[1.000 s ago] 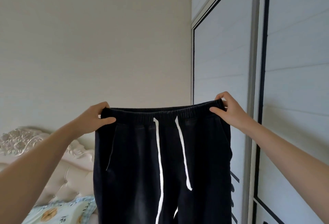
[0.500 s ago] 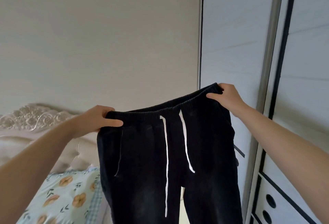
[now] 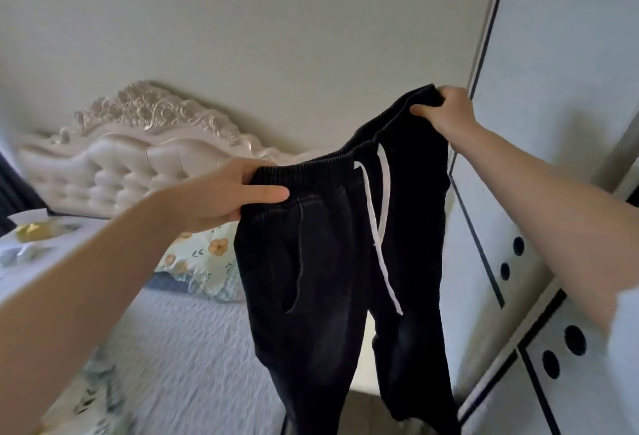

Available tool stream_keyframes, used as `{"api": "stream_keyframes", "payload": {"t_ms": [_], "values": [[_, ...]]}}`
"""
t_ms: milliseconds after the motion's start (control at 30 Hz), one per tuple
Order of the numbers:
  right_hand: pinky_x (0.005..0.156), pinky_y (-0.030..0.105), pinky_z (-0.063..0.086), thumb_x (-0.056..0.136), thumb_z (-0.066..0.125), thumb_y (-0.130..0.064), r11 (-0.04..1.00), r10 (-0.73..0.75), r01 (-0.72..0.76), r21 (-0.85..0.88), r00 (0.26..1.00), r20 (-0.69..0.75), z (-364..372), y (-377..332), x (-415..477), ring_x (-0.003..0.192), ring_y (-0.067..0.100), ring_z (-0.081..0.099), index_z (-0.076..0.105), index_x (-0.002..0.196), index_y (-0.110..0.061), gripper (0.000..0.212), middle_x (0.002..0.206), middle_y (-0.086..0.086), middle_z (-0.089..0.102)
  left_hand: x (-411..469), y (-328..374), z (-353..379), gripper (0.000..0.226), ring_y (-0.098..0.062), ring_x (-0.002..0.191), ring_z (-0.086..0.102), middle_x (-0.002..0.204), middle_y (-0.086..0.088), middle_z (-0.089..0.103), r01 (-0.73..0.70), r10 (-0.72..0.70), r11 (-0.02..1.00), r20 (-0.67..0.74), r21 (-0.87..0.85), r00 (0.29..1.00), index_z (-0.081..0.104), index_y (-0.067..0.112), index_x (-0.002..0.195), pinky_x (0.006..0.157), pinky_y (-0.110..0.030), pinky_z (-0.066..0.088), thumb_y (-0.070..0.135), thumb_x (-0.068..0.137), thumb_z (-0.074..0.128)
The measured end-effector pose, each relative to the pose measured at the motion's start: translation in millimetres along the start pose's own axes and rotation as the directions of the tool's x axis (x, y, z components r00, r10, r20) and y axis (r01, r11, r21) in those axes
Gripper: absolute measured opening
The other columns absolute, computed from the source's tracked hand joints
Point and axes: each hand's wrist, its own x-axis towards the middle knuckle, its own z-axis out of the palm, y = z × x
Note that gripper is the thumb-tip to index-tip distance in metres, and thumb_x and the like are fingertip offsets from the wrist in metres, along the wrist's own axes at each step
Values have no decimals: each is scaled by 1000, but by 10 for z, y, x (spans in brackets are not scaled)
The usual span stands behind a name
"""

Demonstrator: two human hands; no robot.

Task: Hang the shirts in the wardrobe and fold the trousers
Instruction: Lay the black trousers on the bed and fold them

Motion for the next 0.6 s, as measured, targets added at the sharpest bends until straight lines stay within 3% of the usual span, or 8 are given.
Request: {"api": "stream_keyframes", "payload": {"t_ms": [100,200,367,467,533,600], "values": [[82,32,54,78,77,-23,999,53,-54,4,991,121,468,245,-50,90,21,65,69,102,-6,30,95,5,68,-97,-419,76,22,-23,93,68,96,-17,72,93,-96,995,-66,-41,993,70,7,103,80,-30,52,19,84,72],[84,34,55,76,77,-23,996,84,-88,9,973,217,948,472,-144,92,22,68,70,100,-6,30,97,7,71,-232,-810,68,18,-16,89,72,93,-7,74,207,-225,971,-160,-117,961,66,3,105,72,-22,57,8,88,64],[78,25,49,81,75,-20,996,81,-84,-11,911,404,1779,711,-401,90,17,63,67,107,-4,32,100,5,67,-531,-1503,-55,42,-20,96,72,100,-9,74,322,-387,908,-239,-268,891,67,3,106,75,-26,59,24,70,76],[71,19,42,82,75,-24,997,74,-49,-63,866,494,2297,830,-592,90,14,60,67,107,-7,31,98,1,64,-702,-1942,-114,33,-19,93,72,101,-10,74,374,-476,856,-261,-356,840,67,4,107,75,-27,60,17,77,70],[73,19,44,82,75,-25,995,87,-42,-93,833,546,2662,928,-717,91,14,61,68,107,-9,31,100,1,66,-815,-2228,-170,47,-19,94,72,104,-10,74,402,-535,818,-290,-411,793,67,4,110,72,-26,59,22,68,75],[82,28,51,81,75,-29,992,115,-61,-110,800,589,3050,1030,-842,95,17,64,68,108,-10,33,104,2,68,-923,-2553,-248,60,-21,100,71,110,-11,73,434,-593,778,-304,-453,746,66,3,116,74,-26,59,26,62,78]]}}
